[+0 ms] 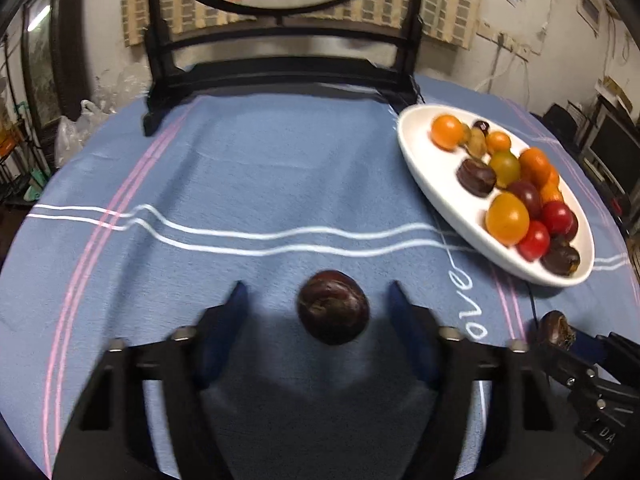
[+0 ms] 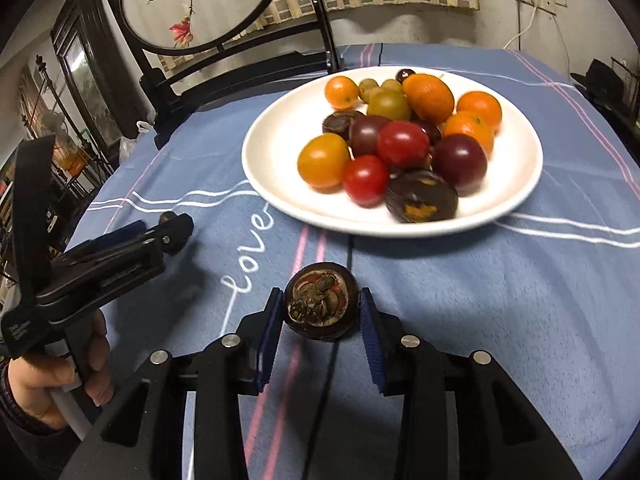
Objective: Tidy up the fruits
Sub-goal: 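Grasp a dark brown fruit with each tool, then lower both dark brown fruits onto the plate and open both tools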
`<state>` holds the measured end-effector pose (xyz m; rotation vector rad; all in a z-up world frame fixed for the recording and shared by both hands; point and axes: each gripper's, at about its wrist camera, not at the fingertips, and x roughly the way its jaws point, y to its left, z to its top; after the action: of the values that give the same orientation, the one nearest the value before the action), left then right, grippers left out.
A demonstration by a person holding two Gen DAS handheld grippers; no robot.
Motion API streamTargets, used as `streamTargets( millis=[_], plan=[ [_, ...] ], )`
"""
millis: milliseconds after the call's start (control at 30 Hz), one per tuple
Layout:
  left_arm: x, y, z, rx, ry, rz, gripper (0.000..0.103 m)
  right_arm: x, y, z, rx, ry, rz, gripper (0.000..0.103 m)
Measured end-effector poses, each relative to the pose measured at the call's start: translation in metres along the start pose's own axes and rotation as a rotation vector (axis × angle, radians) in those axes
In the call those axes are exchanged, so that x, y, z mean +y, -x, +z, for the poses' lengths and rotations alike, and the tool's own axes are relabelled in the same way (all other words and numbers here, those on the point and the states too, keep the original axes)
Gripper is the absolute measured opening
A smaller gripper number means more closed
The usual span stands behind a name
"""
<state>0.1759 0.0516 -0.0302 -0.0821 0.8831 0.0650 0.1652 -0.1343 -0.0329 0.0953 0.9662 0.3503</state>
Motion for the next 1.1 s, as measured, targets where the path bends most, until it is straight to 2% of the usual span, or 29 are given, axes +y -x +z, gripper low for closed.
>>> streamTargets(
  millis=[33, 100, 233, 333, 433, 567, 800, 967, 1100],
  plan=[
    [-0.002, -0.004, 0.000, 0.021, -0.010, -0.010, 0.048, -0.001, 0.000, -0.001, 0.001, -0.002, 0.002, 0.039],
    [-0.003, -0.002, 0.000, 0.010, -0.011, -0.018, 0.036, -0.002, 0.000, 0.000, -0.001, -0.008, 0.004, 0.039],
    [-0.001, 0.005, 0.001, 0.019, 0.001, -0.043, 0.036, -0.003, 0.009, 0.002, -0.029, -0.014, 0.010, 0.039],
    [-0.005, 0.022, 0.005, -0.039, -0.002, -0.062, 0.036, -0.004, 0.026, 0.007, -0.093, -0.016, 0.012, 0.039],
    [-0.014, 0.040, 0.008, -0.112, -0.032, -0.027, 0.036, -0.008, 0.042, 0.014, -0.155, -0.018, 0.000, 0.038],
    [-0.025, 0.048, 0.021, -0.113, -0.007, -0.101, 0.036, -0.016, 0.052, 0.026, -0.201, -0.017, -0.012, 0.038],
    [-0.070, 0.029, 0.051, -0.090, -0.067, -0.111, 0.036, -0.031, 0.049, 0.057, -0.247, -0.009, -0.055, 0.038],
    [-0.091, 0.007, 0.063, -0.069, -0.076, -0.094, 0.036, -0.050, 0.031, 0.077, -0.245, -0.044, -0.072, 0.038],
    [-0.098, -0.005, 0.065, -0.056, -0.070, -0.092, 0.036, -0.060, 0.018, 0.077, -0.224, -0.071, -0.060, 0.038]
  ],
)
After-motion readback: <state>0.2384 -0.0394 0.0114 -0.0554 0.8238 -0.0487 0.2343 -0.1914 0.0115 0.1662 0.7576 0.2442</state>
